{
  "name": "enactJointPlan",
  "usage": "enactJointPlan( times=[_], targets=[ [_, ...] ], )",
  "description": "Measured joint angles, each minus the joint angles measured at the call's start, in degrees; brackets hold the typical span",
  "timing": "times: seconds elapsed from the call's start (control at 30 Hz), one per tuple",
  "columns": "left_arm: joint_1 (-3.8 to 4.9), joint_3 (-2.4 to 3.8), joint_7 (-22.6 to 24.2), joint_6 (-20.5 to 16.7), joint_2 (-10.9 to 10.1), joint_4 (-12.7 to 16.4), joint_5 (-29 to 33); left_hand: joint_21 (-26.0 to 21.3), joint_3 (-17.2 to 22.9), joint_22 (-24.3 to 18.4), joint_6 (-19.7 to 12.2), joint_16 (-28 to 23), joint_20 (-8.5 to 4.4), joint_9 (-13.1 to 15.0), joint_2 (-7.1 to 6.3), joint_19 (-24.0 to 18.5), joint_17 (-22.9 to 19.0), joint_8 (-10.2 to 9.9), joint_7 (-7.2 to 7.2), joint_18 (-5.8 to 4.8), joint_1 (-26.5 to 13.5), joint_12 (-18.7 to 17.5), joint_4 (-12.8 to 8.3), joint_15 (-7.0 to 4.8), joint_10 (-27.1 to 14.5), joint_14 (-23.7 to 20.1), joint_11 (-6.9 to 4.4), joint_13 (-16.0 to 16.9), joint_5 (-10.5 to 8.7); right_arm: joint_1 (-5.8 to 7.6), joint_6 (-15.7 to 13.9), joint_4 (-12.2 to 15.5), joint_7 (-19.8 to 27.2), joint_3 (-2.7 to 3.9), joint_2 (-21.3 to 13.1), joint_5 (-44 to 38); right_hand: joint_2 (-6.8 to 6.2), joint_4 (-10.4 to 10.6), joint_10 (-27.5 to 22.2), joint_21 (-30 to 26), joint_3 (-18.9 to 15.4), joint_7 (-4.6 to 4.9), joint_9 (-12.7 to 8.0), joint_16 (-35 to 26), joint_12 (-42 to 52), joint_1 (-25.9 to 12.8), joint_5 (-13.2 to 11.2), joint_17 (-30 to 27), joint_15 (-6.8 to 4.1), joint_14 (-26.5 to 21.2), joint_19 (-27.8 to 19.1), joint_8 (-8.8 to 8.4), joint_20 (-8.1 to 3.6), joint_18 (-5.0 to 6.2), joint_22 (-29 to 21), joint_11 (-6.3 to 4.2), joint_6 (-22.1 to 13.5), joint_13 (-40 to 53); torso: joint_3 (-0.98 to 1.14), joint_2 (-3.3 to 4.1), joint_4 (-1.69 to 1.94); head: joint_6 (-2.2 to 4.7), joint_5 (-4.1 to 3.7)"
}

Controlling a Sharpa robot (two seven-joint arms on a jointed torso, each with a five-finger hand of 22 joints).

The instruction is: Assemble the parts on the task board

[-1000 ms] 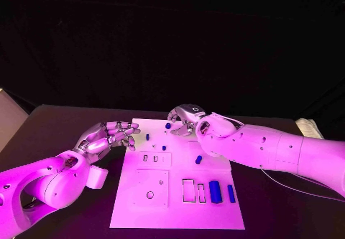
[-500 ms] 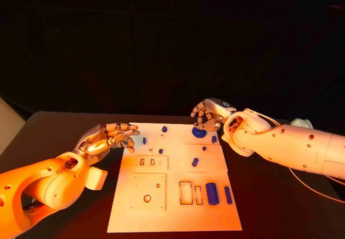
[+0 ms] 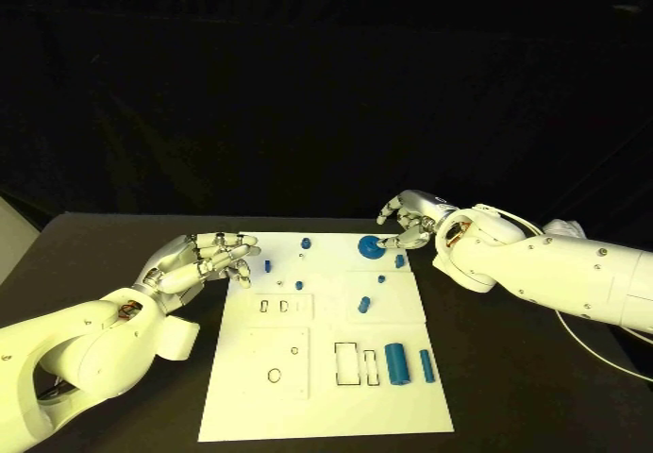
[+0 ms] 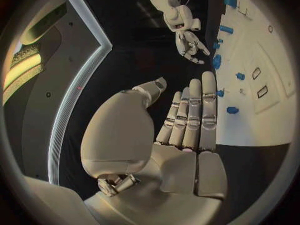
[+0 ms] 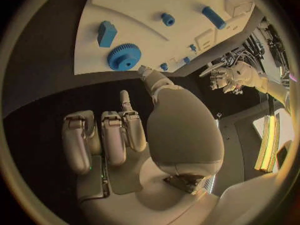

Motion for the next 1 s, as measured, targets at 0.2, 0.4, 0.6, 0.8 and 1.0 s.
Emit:
enactJointPlan(
  times=[0.2, 0.4, 0.6, 0.8, 1.0],
  targets=[
    [0.0, -0.01, 0.0, 0.1, 0.0, 0.0, 0.0, 0.0, 0.0, 0.0, 0.0, 0.0, 0.0, 0.0, 0.0, 0.0, 0.0, 0.0, 0.0, 0.0, 0.0, 0.0, 0.0, 0.0, 0.0, 0.0, 0.0, 0.0, 0.0, -0.28, 0.9, -2.0, -1.7, -0.11, 2.3, 1.0, 0.22, 0.2, 0.0, 0.0, -0.2, -0.18, 0.0, 0.0, 0.0, 0.2, 0.0, 0.0, 0.0, 0.0, 0.0, 0.0, 0.0, 0.0, 0.0, 0.0, -0.2, 0.0, -0.08, 0.02, 0.02, -0.08, -0.23],
    [0.0, -0.01, 0.0, 0.2, 0.1, 0.0, 0.0, 0.0, 0.0, 0.0, 0.0, 0.0, 0.0, 0.0, 0.0, 0.0, 0.0, 0.0, 0.0, 0.0, 0.0, 0.0, 0.0, 0.0, 0.0, 0.0, 0.0, 0.0, 0.0, -1.06, 1.4, -3.2, -3.0, -0.23, 3.7, 1.7, 0.84, 0.3, 0.0, 0.0, -0.3, -0.17, 0.0, 0.0, 0.0, 0.4, 0.0, 0.0, 0.18, 0.2, 0.0, 0.0, 0.0, 0.01, 0.0, 0.01, -0.2, 0.0, -0.17, 0.08, 0.3, -0.38, -0.32],
    [0.0, -0.01, 0.0, 0.2, 0.0, 0.0, 0.0, 0.0, 0.0, 0.0, 0.0, 0.0, 0.0, 0.0, 0.0, 0.0, 0.0, 0.0, 0.0, 0.0, 0.0, 0.0, 0.0, 0.0, 0.0, 0.0, 0.0, 0.0, 0.0, -1.38, 1.6, -3.8, -3.8, -0.25, 4.2, 1.8, 0.84, 0.3, 0.0, 0.0, -0.3, -0.17, 0.0, 0.0, 0.0, 0.4, 0.0, 0.0, 0.19, 0.2, 0.0, 0.0, 0.0, 0.01, 0.0, 0.01, -0.2, 0.0, -0.2, 0.2, 0.5, -0.54, -0.42],
    [0.0, -0.01, -0.1, 0.2, 0.0, 0.0, 0.0, 0.3, 0.0, 0.1, 0.0, 0.0, 0.0, 0.0, 0.0, 0.0, -0.1, 0.0, 0.0, 0.0, 0.0, 0.0, 0.0, 0.0, -0.2, 0.0, 0.21, 0.0, 0.0, -1.47, 1.9, -3.9, -4.2, -0.26, 4.4, 1.5, 1.12, 0.4, 0.0, 0.0, -0.3, -0.17, 0.0, 0.0, 0.0, 0.7, 0.0, 0.0, 0.19, 0.2, 0.0, 0.55, 0.0, 0.01, 0.0, 0.0, -0.2, 0.0, -0.14, 0.23, 0.46, -0.64, -0.34],
    [0.0, -0.01, -0.1, 0.2, 0.1, 0.0, 0.0, 0.3, 0.0, 0.1, 0.0, 0.0, 0.0, 0.0, 0.0, 0.0, -0.1, 0.0, 0.0, 0.0, 0.0, 0.0, 0.0, 0.0, -0.2, 0.0, 0.21, 0.0, 0.0, -1.55, 1.9, -4.0, -4.3, -0.27, 4.5, 0.6, 1.51, 1.1, 0.0, 0.0, 0.5, -0.49, 0.1, 0.0, 0.0, 1.1, 0.0, 0.0, 0.19, 0.2, 0.0, 1.22, 0.0, 0.01, 0.0, 0.0, 0.6, 0.0, -0.1, 0.25, 0.46, -0.74, -0.13]
  ],
)
